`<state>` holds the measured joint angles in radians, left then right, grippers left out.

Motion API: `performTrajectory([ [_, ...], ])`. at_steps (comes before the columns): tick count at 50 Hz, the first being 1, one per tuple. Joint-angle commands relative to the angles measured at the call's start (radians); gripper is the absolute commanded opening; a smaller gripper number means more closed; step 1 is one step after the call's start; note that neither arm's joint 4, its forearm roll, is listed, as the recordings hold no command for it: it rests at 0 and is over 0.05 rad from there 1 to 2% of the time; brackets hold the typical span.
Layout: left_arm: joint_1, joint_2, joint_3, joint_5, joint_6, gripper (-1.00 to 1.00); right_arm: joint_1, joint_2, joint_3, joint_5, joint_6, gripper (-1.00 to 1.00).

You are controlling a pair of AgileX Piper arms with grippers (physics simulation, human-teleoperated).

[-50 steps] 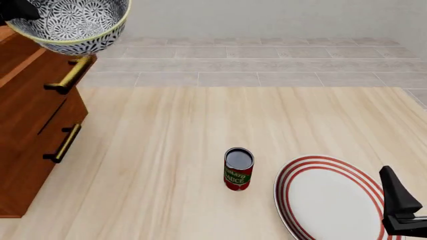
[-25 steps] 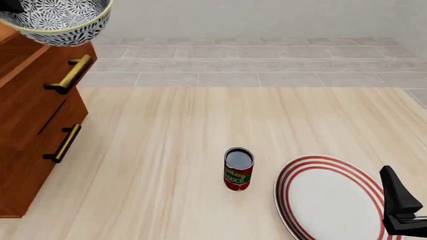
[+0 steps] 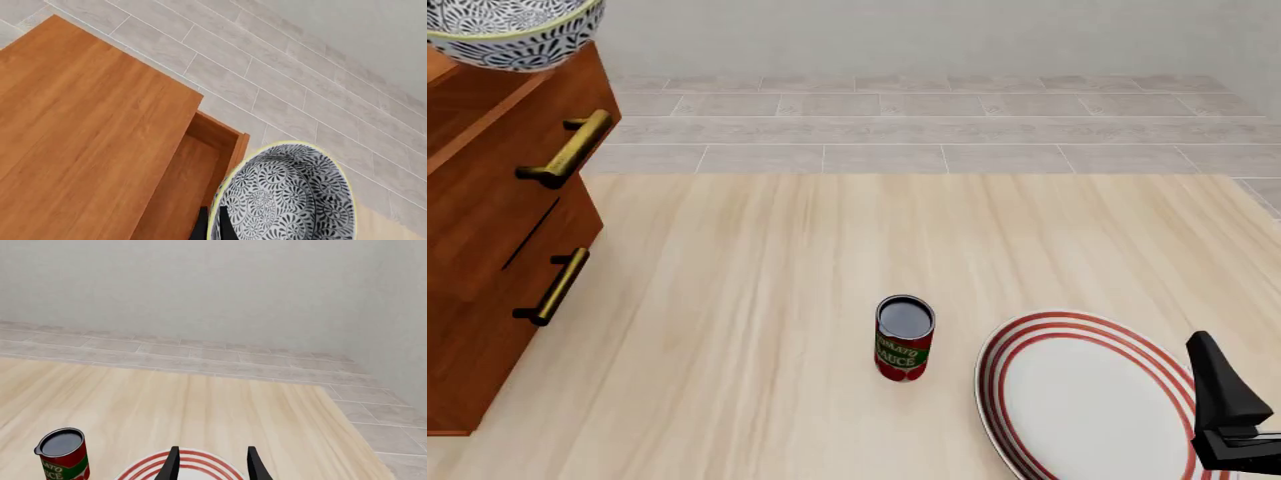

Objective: Put the bowl on top of the cabinet.

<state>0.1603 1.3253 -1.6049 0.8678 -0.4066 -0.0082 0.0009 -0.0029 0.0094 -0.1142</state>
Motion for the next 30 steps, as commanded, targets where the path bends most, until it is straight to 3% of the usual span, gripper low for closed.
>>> performTrajectory([
  [1,0.046,0.026,-0.038,-0.001,-0.001,-1.0,0.0,0.0,0.0,-0.001,0.0,1.0],
  [30,0.163,0.1,-0.111,-0.002,-0.013,-1.0,0.004,0.001,0.001,0.004,-0.008,1.0],
])
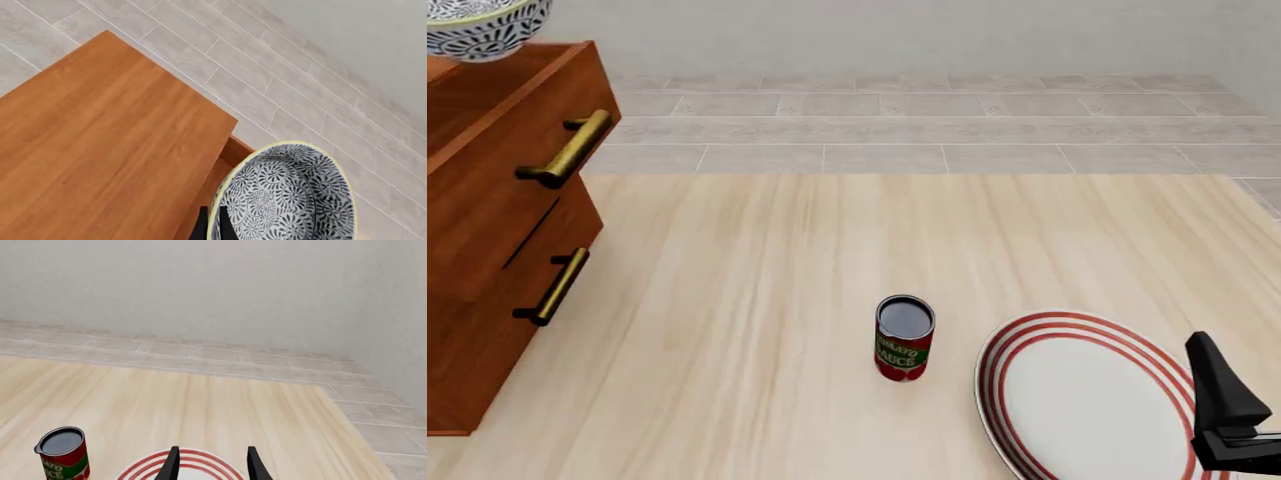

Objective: Put the bowl on top of the cabinet.

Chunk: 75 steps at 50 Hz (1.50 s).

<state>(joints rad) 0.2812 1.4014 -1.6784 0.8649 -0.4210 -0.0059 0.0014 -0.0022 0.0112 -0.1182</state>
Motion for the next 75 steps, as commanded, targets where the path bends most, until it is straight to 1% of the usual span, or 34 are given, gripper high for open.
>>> performTrajectory([
  [1,0.047,0.026,-0.043,0.004,0.003,-1.0,0.002,0.001,0.0,0.003,-0.004,1.0],
  [8,0.079,0.044,-0.075,0.012,0.003,-1.0,0.003,0.001,0.0,0.003,-0.005,1.0],
  [16,0.099,0.053,-0.084,0.012,0.001,-1.0,0.002,0.0,-0.001,0.002,-0.003,1.0],
  [21,0.101,0.05,-0.064,0.001,0.004,-1.0,0.001,0.0,0.0,0.002,-0.001,1.0],
  [28,0.124,0.069,-0.077,-0.001,-0.002,-1.0,0.002,0.0,0.0,0.002,0.0,1.0],
  [38,0.146,0.085,-0.058,-0.021,-0.006,-1.0,0.001,0.0,0.0,0.001,0.0,1.0],
  [50,0.18,0.116,-0.058,-0.039,-0.002,-1.0,0.001,0.0,0.0,0.0,-0.001,1.0],
  [65,0.227,0.164,-0.056,-0.065,-0.003,-1.0,0.002,0.0,0.0,0.001,-0.004,1.0],
  [66,0.235,0.169,-0.061,-0.067,0.006,-1.0,0.002,0.0,0.0,0.002,-0.004,1.0],
  [69,0.236,0.176,-0.055,-0.071,-0.002,-1.0,0.002,0.0,0.0,0.002,-0.005,1.0],
  [75,0.269,0.204,-0.059,-0.086,0.01,-1.0,0.002,0.0,-0.001,0.002,-0.006,1.0],
])
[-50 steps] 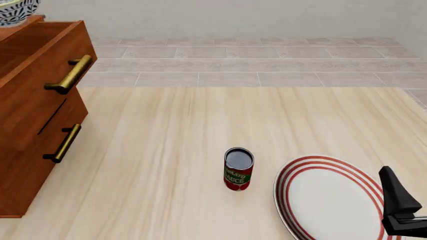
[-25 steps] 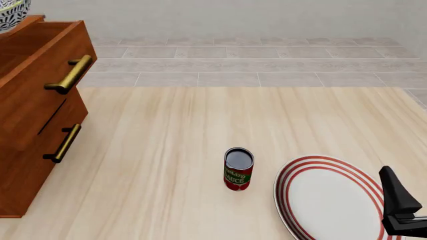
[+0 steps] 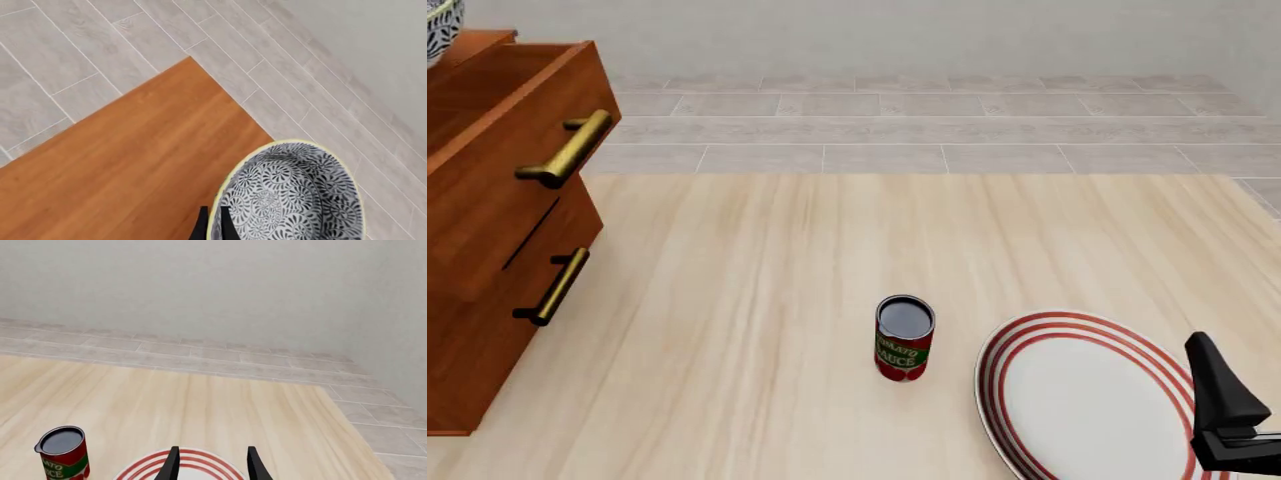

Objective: Put the bowl on top of the cabinet.

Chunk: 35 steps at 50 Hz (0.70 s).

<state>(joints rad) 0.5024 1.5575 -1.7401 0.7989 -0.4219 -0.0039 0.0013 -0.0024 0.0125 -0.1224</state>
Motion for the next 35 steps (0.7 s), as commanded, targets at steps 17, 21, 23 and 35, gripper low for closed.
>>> performTrajectory([
  [17,0.083,0.094,0.038,-0.061,0.015,-1.0,0.0,0.0,0.0,0.0,-0.004,1.0],
  [21,0.091,0.098,0.044,-0.066,0.018,-1.0,0.001,0.0,0.0,0.001,-0.006,1.0],
  [23,0.087,0.094,0.047,-0.07,0.021,-1.0,0.001,0.0,0.001,0.0,-0.006,1.0],
  [35,0.089,0.054,0.01,-0.038,0.022,1.0,0.005,0.001,0.001,0.001,-0.016,1.0],
])
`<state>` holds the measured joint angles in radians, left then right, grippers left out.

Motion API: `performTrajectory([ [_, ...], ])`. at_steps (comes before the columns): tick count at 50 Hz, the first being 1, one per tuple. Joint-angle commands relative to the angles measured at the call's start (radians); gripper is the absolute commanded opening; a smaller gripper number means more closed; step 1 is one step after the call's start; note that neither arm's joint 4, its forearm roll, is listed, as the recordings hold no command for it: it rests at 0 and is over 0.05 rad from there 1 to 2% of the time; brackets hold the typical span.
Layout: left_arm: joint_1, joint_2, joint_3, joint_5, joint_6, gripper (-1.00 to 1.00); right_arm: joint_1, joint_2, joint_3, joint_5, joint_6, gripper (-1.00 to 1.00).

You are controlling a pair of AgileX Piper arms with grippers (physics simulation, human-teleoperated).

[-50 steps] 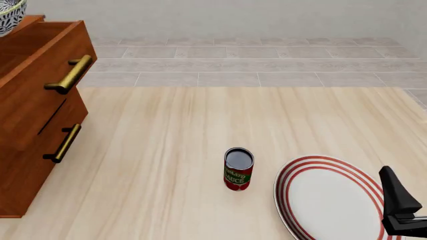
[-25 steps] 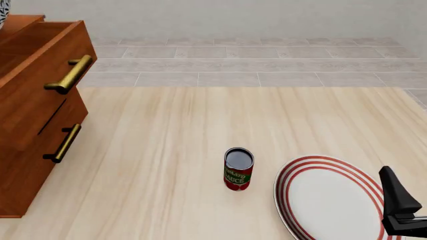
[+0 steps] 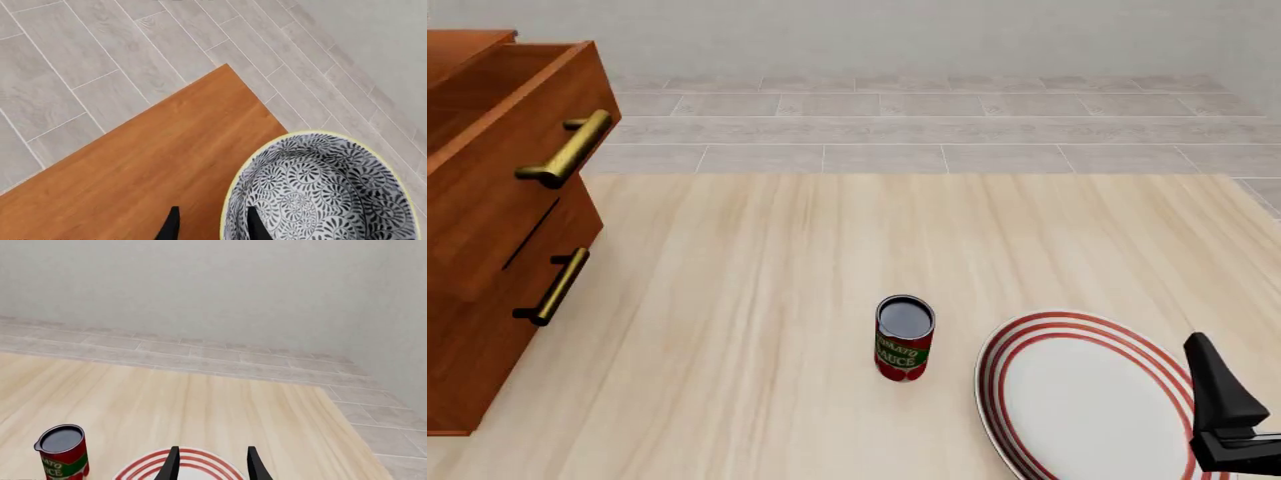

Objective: Put the bowl on top of the cabinet.

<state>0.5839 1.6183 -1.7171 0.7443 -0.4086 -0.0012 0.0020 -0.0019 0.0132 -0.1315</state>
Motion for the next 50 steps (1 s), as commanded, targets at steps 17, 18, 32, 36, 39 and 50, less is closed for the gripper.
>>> performTrajectory([
  [17,-0.058,-0.194,-0.071,0.07,0.067,1.0,0.006,0.0,0.001,-0.001,-0.017,1.0],
  [18,-0.066,-0.213,-0.075,0.077,0.065,1.0,0.006,0.0,0.001,-0.001,-0.017,1.0],
  [32,-0.193,-0.366,-0.097,0.17,0.042,1.0,0.007,-0.001,0.001,-0.005,-0.023,1.0],
  [36,-0.221,-0.426,-0.03,0.163,0.036,1.0,0.007,-0.001,0.0,-0.007,-0.023,1.0],
  [39,-0.247,-0.487,0.033,0.153,0.037,1.0,0.007,-0.002,0.0,-0.007,-0.024,1.0],
  [50,-0.342,-0.634,0.223,0.125,0.045,1.0,0.008,-0.002,-0.001,-0.009,-0.03,1.0],
])
